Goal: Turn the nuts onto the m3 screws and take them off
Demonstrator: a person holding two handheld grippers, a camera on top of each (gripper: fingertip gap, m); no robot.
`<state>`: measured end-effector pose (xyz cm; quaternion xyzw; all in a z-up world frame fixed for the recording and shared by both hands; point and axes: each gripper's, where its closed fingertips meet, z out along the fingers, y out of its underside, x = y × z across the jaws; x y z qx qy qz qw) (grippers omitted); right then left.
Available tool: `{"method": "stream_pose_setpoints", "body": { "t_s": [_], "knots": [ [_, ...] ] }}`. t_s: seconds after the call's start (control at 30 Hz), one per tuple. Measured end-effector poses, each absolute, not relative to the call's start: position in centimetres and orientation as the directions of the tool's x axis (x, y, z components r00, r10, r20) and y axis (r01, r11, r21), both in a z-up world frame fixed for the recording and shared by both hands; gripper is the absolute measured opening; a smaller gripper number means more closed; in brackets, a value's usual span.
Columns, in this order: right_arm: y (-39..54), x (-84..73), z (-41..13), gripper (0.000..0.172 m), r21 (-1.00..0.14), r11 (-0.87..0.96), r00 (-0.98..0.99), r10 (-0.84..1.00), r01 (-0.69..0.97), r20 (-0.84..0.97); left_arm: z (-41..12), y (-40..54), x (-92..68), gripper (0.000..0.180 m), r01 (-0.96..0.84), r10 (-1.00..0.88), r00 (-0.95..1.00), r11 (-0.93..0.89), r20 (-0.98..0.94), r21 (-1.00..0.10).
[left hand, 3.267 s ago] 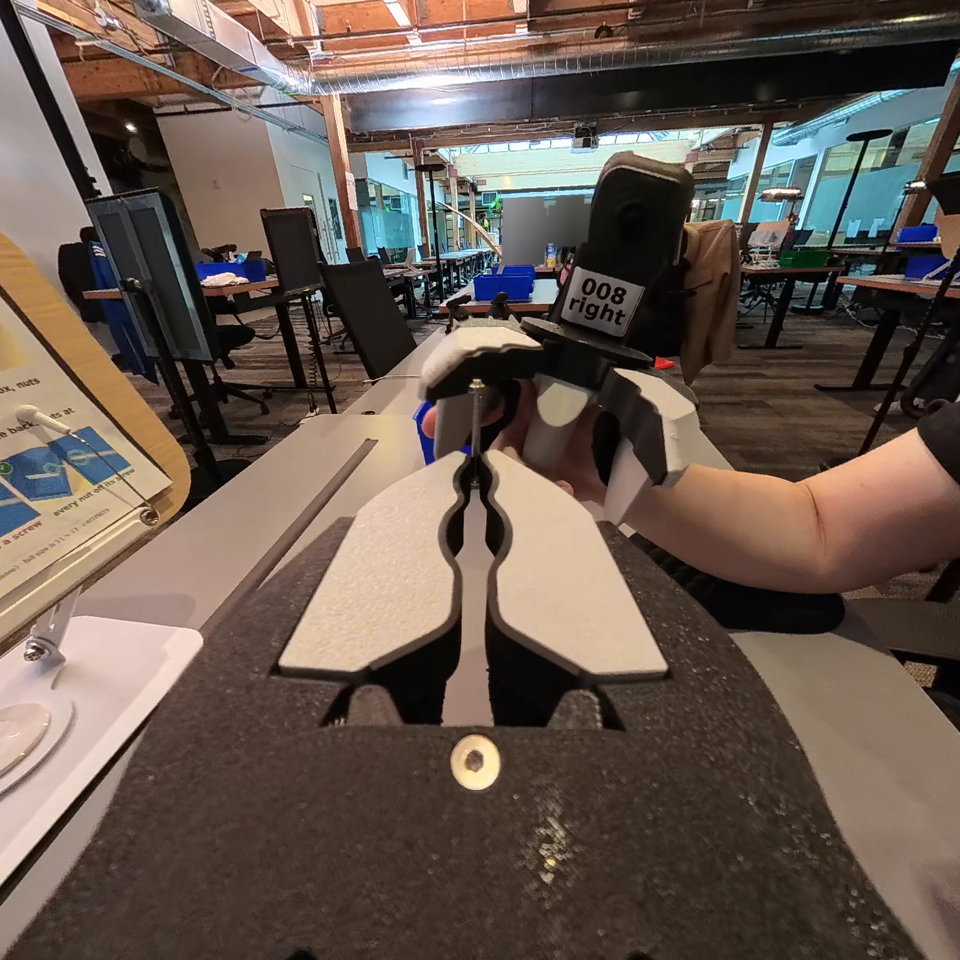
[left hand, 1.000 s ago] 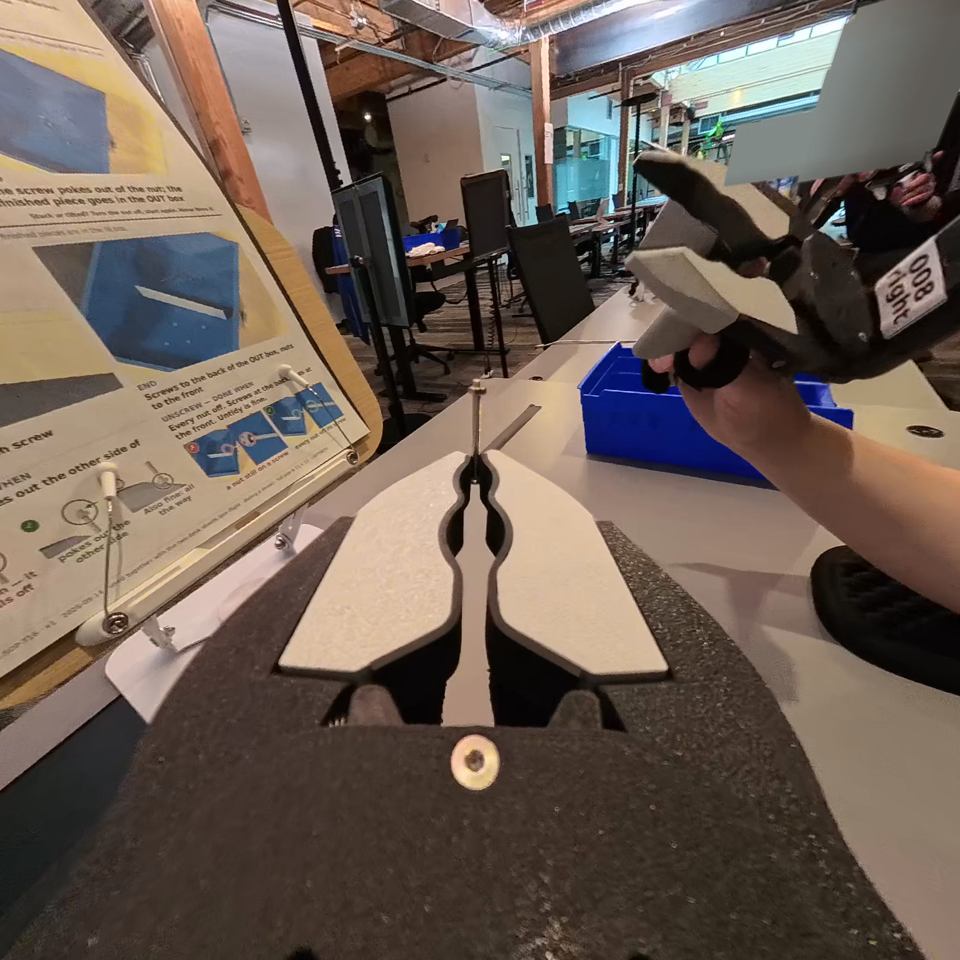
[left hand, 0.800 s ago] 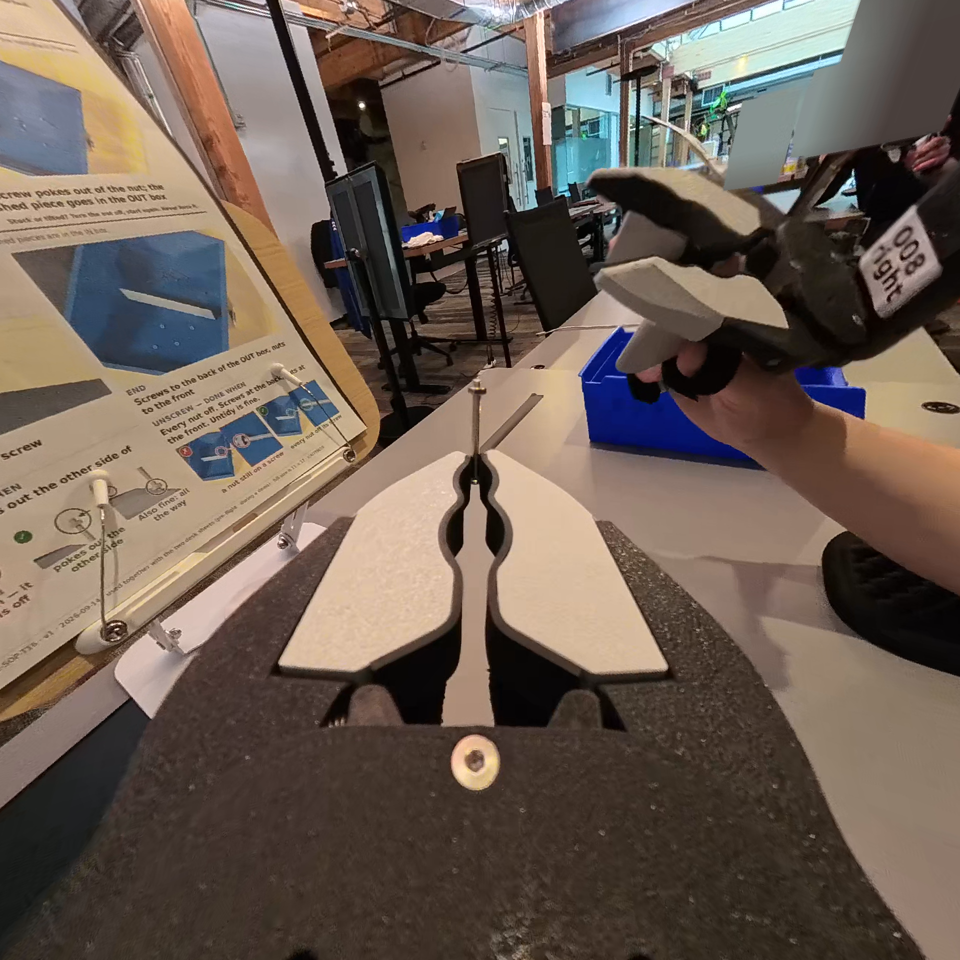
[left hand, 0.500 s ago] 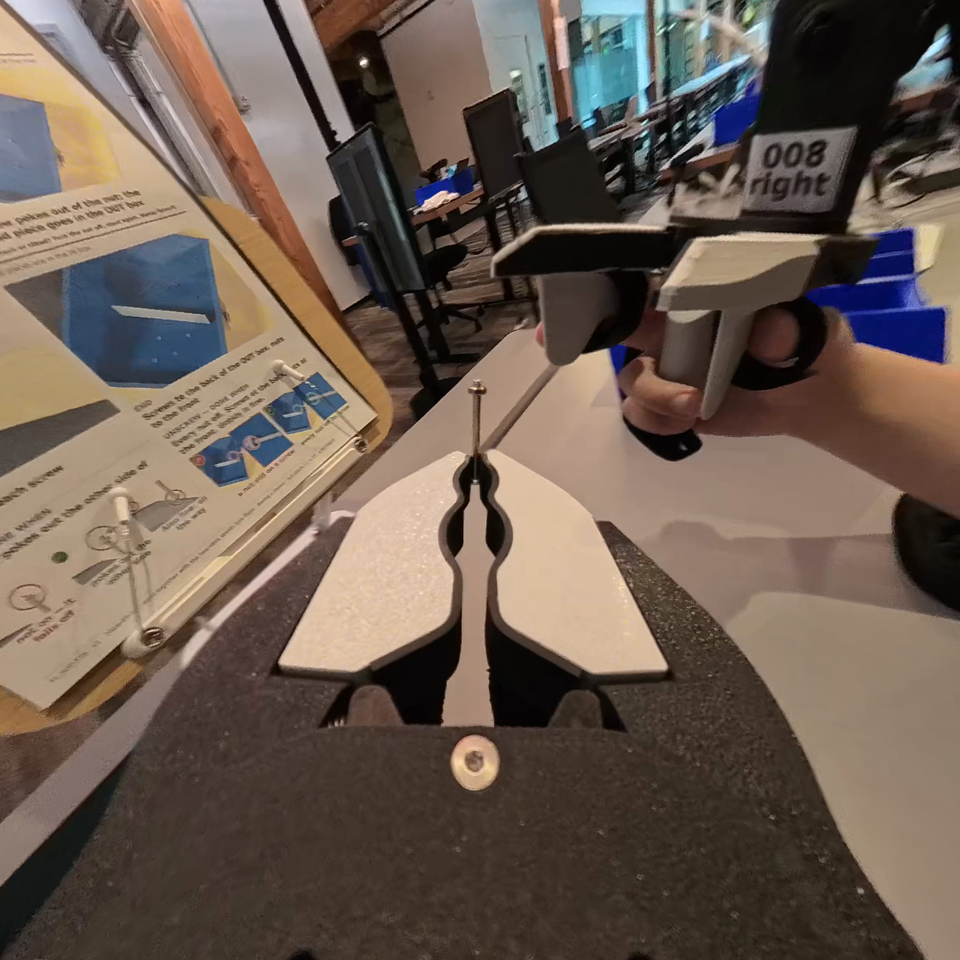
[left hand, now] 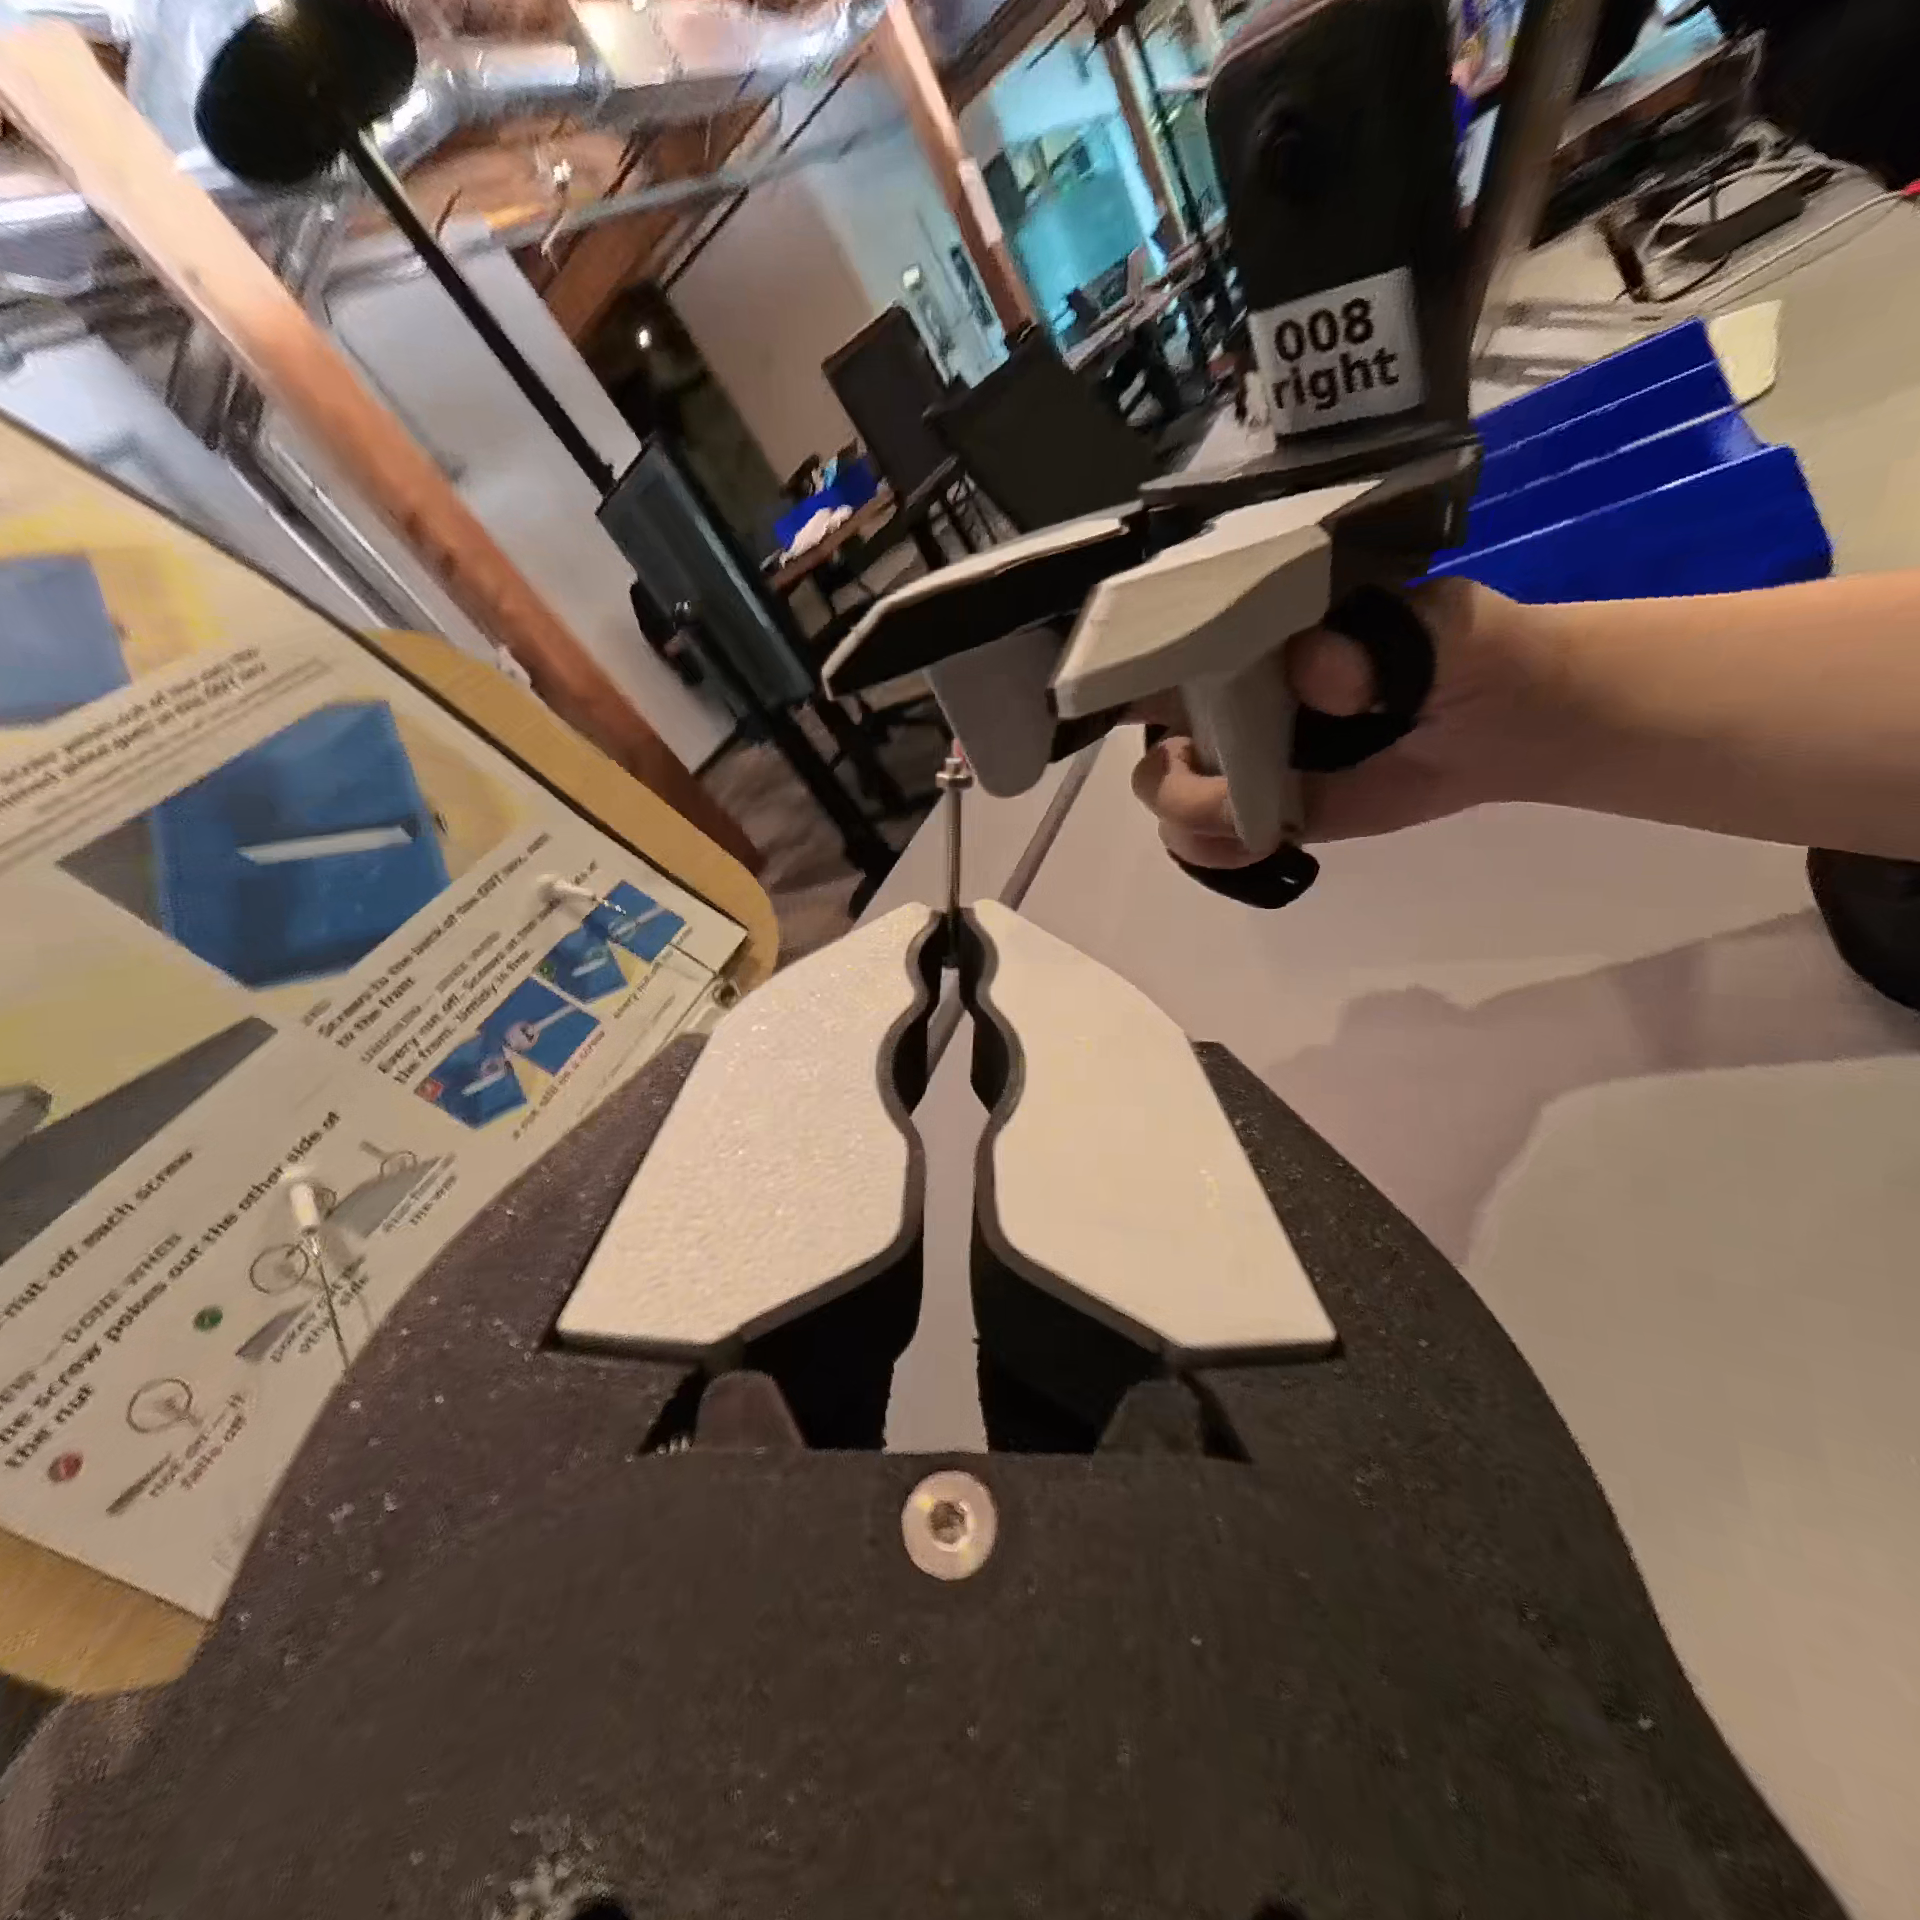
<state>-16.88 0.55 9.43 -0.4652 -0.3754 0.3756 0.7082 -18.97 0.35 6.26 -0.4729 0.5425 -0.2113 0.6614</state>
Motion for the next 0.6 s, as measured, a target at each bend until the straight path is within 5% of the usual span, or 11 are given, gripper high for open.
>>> {"method": "stream_pose_setpoints", "body": {
  "t_s": [0.6],
  "knots": [
    [-1.9,-20.0,8.0,0.065,-0.954,0.259,0.260,0.941,-0.153,0.214,5.1,-1.8,-18.4,0.002,-0.144,-0.916,0.128,0.362,-0.380,-0.921]
  ]
}}
